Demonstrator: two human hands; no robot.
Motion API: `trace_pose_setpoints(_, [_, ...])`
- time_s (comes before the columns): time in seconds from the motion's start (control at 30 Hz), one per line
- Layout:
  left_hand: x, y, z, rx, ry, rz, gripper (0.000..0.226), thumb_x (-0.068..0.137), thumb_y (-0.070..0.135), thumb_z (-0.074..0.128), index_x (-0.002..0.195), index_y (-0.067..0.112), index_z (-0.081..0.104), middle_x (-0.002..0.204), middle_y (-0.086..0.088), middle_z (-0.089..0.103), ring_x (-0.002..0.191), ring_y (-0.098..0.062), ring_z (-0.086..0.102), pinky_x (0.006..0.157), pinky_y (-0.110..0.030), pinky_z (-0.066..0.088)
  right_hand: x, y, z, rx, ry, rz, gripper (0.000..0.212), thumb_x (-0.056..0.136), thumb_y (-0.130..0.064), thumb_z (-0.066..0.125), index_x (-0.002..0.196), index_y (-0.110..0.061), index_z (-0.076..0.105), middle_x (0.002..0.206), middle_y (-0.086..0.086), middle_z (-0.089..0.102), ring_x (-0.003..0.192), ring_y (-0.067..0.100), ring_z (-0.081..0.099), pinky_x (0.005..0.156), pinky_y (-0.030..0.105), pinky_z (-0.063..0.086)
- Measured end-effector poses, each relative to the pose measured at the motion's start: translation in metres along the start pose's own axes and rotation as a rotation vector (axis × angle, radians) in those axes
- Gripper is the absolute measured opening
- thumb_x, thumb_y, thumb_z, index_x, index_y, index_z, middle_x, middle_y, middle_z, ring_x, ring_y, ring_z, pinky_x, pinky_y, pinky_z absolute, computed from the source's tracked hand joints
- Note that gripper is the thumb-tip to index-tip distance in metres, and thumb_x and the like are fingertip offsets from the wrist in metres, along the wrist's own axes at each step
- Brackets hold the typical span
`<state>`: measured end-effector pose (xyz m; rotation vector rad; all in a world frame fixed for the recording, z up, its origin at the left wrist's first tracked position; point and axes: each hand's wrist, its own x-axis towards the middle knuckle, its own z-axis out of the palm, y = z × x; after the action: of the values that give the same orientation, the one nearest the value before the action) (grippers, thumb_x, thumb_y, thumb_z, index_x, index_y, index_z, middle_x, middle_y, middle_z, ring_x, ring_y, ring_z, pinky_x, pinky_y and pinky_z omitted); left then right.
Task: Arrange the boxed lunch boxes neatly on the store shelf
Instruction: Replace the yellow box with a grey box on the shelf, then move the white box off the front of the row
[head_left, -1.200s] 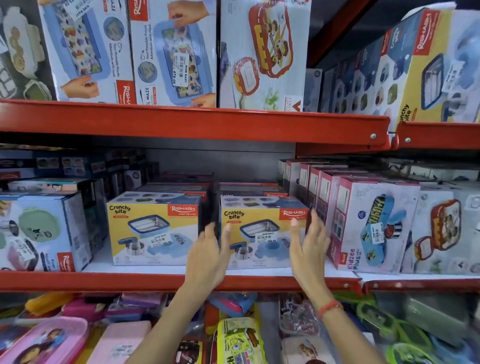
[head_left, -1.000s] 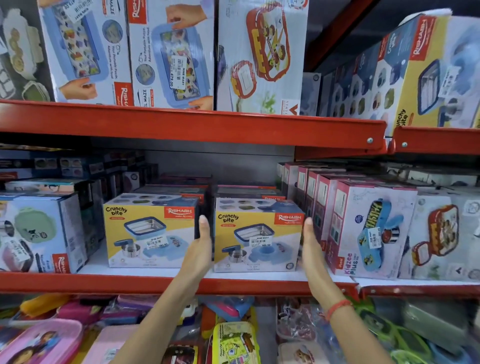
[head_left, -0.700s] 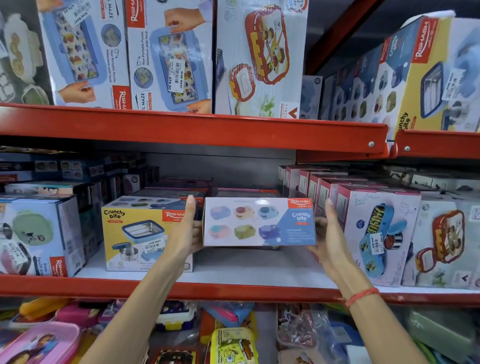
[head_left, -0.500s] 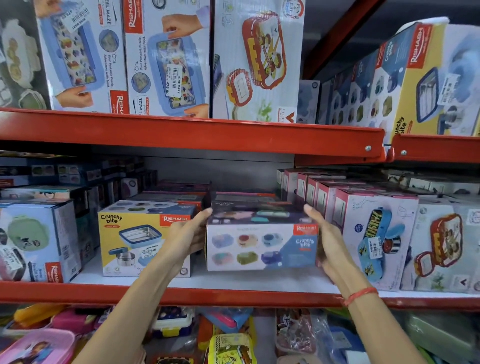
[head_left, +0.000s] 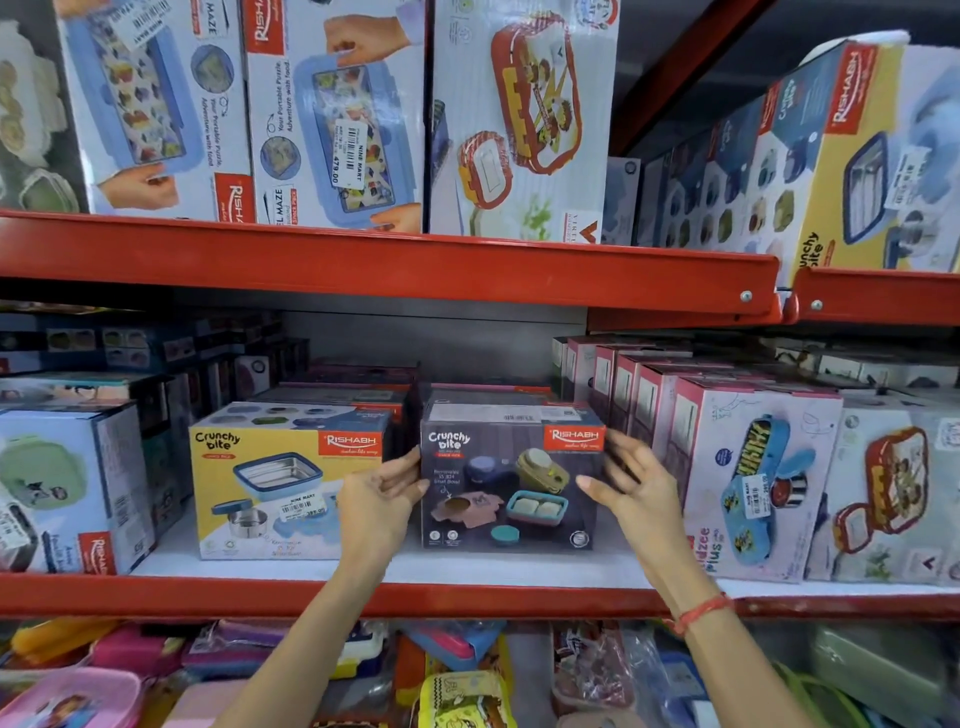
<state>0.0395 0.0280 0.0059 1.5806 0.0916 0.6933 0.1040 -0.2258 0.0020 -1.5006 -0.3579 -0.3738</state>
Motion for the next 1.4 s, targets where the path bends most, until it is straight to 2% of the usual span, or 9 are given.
trace_pose_setpoints(0.13, [0.002,-0.012,0.0,0.019,0.002,-0.004,0.042,0.078,-0.015,0.064,0.116,0.0,0.064,0.114,-0.013,0.068,0.085,0.004,0.066,0.091,-0.027,0.054,-0.004,0.007,0.005,-0.025,0.036,0.003,0.06,0.074,0.017,0.068,0.112,-0.027,0.058,0.115,-0.015,0.06,0.101,-0.005,0.06,0.082,0.015,0.053])
trace_pose_setpoints(0.37, [-0.006,-0.013,0.005,0.09,-0.045,0.1,0.047,0.086,-0.008,0.057,0.131,0.004,0.052,0.121,0.0,0.059,0.111,-0.01,0.056,0.074,0.003,0.044,-0.019,-0.001,0.028,-0.223,0.241,-0.059,0.055,0.077,0.009,0.071,0.122,-0.018,0.053,0.128,0.003,0.054,0.118,0.016,0.052,0.1,0.039,0.048])
trace_pose_setpoints(0.47, [-0.017,-0.008,-0.01,0.172,0.002,0.295,0.042,0.089,0.009,0.06,0.13,0.018,0.056,0.121,0.009,0.061,0.109,-0.003,0.058,0.084,-0.002,0.045,-0.033,-0.011,0.052,-0.433,0.408,-0.267,0.044,0.081,-0.002,0.07,0.119,-0.017,0.055,0.125,0.005,0.05,0.11,0.015,0.054,0.089,0.019,0.049])
trace_pose_setpoints(0.6, [-0.013,0.003,-0.053,0.271,0.15,0.542,0.033,0.091,0.015,0.055,0.123,0.021,0.061,0.127,0.003,0.065,0.078,-0.02,0.068,0.062,-0.035,0.059,-0.048,-0.032,0.093,-0.377,0.22,-0.425,0.018,0.089,-0.008,0.062,0.102,-0.02,0.064,0.104,-0.002,0.063,0.091,0.005,0.064,0.078,0.013,0.052])
trace_pose_setpoints(0.7, [-0.002,0.012,-0.093,0.328,0.315,0.642,0.031,0.095,0.013,0.049,0.125,0.013,0.056,0.144,-0.003,0.048,0.12,-0.017,0.054,0.093,-0.031,0.048,-0.053,-0.043,0.129,-0.267,-0.014,-0.273,0.014,0.092,-0.018,0.061,0.103,-0.022,0.068,0.1,-0.006,0.071,0.094,0.007,0.068,0.081,0.025,0.057])
trace_pose_setpoints(0.83, [0.008,0.006,-0.134,0.282,0.304,0.27,0.055,0.097,0.038,0.034,0.147,0.016,0.025,0.159,-0.004,0.016,0.146,-0.021,0.013,0.111,-0.035,0.022,-0.056,-0.033,0.18,-0.144,-0.26,0.15,0.05,0.08,-0.066,0.054,0.124,-0.045,0.053,0.135,-0.011,0.056,0.126,0.012,0.052,0.108,0.045,0.042])
trace_pose_setpoints(1.0, [0.011,-0.004,-0.164,0.242,0.03,-0.163,0.076,0.088,0.066,0.013,0.151,0.025,0.007,0.162,-0.002,0.006,0.148,-0.025,0.012,0.116,-0.046,0.015,-0.068,-0.026,0.223,-0.019,-0.302,0.47,0.077,0.08,-0.077,0.035,0.146,-0.036,0.034,0.157,-0.008,0.03,0.144,0.019,0.027,0.118,0.05,0.024])
trace_pose_setpoints(1.17, [0.028,-0.004,-0.196,-0.016,0.044,-0.284,0.111,0.063,0.093,0.018,0.145,0.02,0.033,0.15,-0.01,0.04,0.135,-0.029,0.041,0.112,-0.05,0.031,-0.072,-0.035,0.227,0.151,-0.129,0.472,0.086,0.069,-0.085,0.041,0.131,-0.028,0.053,0.137,0.005,0.058,0.126,0.028,0.053,0.111,0.051,0.037])
trace_pose_setpoints(1.4, [0.041,0.015,-0.216,-0.234,0.05,-0.188,0.08,0.074,0.081,0.023,0.067,0.009,0.055,0.065,-0.009,0.062,0.068,-0.026,0.057,0.071,-0.039,0.045,-0.054,-0.068,0.208,0.15,-0.035,0.273,0.059,0.091,-0.059,0.041,0.074,-0.009,0.066,0.068,0.007,0.074,0.07,0.021,0.069,0.07,0.033,0.053])
